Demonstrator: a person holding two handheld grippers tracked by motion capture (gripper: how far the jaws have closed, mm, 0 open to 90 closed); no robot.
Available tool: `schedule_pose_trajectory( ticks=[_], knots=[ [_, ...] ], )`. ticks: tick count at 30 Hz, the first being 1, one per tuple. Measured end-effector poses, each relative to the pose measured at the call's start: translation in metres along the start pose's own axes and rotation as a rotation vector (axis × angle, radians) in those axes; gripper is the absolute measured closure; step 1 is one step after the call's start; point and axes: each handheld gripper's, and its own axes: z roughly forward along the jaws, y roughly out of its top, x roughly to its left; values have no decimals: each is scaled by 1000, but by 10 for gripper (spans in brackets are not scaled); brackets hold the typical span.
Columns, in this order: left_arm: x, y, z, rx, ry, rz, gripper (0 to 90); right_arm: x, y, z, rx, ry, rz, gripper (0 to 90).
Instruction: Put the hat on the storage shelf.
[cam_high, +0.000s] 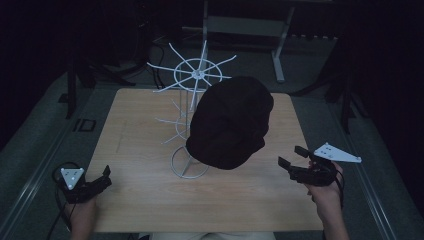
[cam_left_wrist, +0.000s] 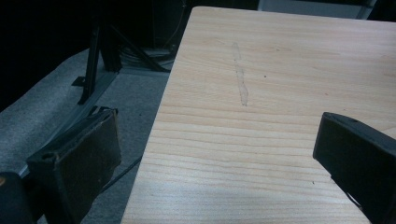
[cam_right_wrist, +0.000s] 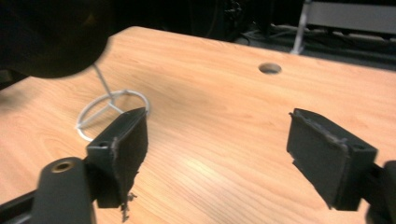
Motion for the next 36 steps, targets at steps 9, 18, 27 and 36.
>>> schedule_pose_trajectory(
  ticks=[9,18,27,36],
  knots=[
    [0,0,0,0,-1,-2,15,-25,-35,18,81,-57,57,139],
    [0,0,0,0,-2,-4,15,-46,-75,30,96,-141,79,141],
    [0,0,0,0,-3,-4,15,-63,-104,24,87,-263,88,140],
    [0,0,0,1,-3,-3,15,-69,-120,14,74,-382,86,136]
  ],
)
